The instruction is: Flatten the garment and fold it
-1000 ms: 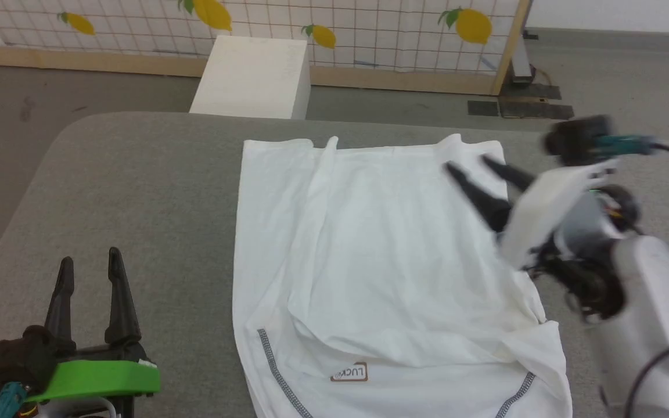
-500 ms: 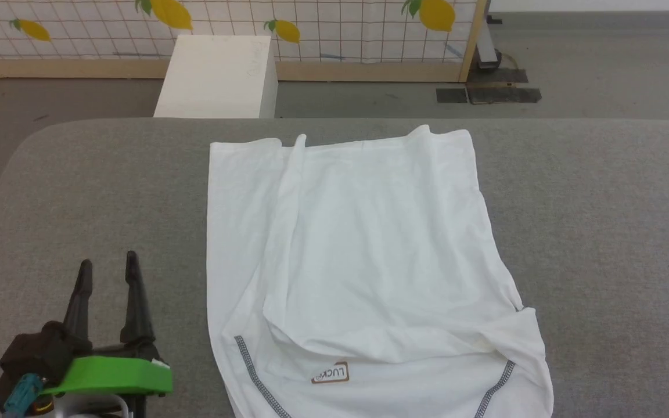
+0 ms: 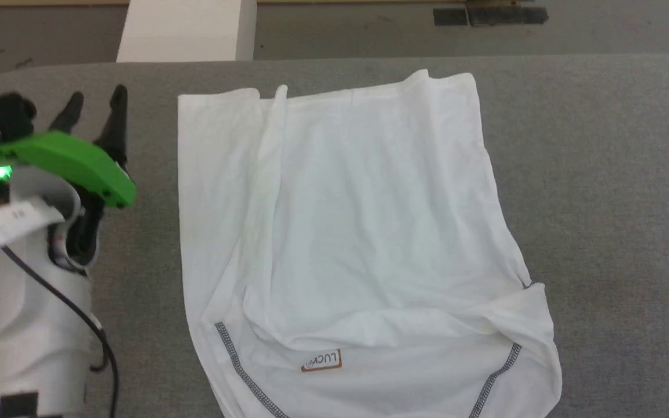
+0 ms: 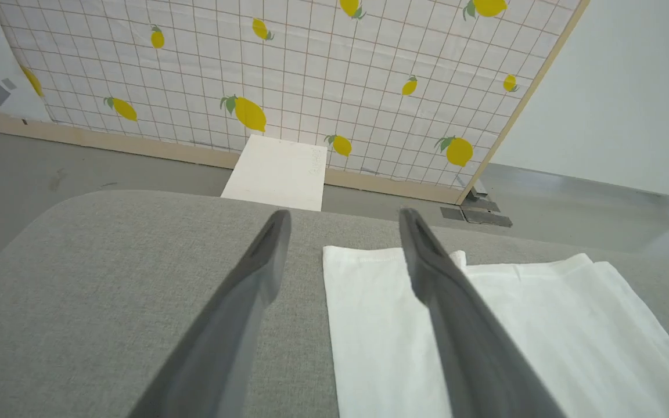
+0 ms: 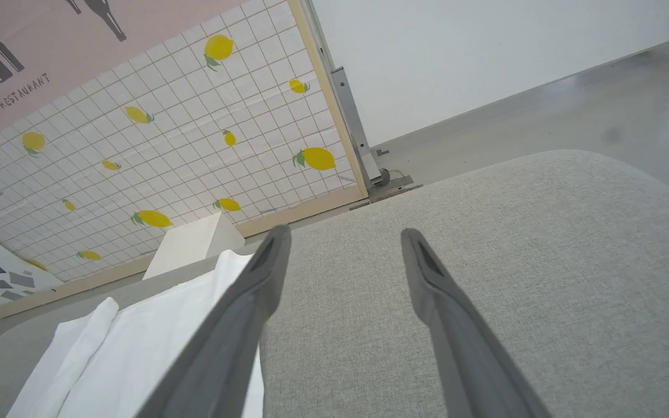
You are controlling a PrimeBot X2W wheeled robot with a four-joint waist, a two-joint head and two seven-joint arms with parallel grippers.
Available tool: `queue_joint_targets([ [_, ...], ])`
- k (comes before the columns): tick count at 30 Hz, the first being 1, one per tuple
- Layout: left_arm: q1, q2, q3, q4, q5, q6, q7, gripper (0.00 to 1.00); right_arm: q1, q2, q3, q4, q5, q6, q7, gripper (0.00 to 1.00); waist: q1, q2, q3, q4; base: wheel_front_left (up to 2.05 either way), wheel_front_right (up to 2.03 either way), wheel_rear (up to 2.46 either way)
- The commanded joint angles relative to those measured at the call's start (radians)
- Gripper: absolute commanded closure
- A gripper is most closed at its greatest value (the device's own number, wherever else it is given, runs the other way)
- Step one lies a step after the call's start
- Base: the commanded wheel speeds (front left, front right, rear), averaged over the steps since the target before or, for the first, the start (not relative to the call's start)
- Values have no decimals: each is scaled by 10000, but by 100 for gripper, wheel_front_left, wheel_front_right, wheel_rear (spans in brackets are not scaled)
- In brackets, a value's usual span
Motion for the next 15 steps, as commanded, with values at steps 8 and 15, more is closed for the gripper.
queue_joint_targets([
  [8, -3215, 1095, -304, 1721, -410, 134, 3893, 0, -608, 19, 508, -403, 442, -13, -72, 0, 0, 0, 2778, -770, 0, 0, 0],
  [15, -4033, 1427, -868, 1878, -251, 273, 5880, 0, -635, 20, 637, -230, 544, -13, -435, 0, 0, 0, 3491, -886, 0, 0, 0],
])
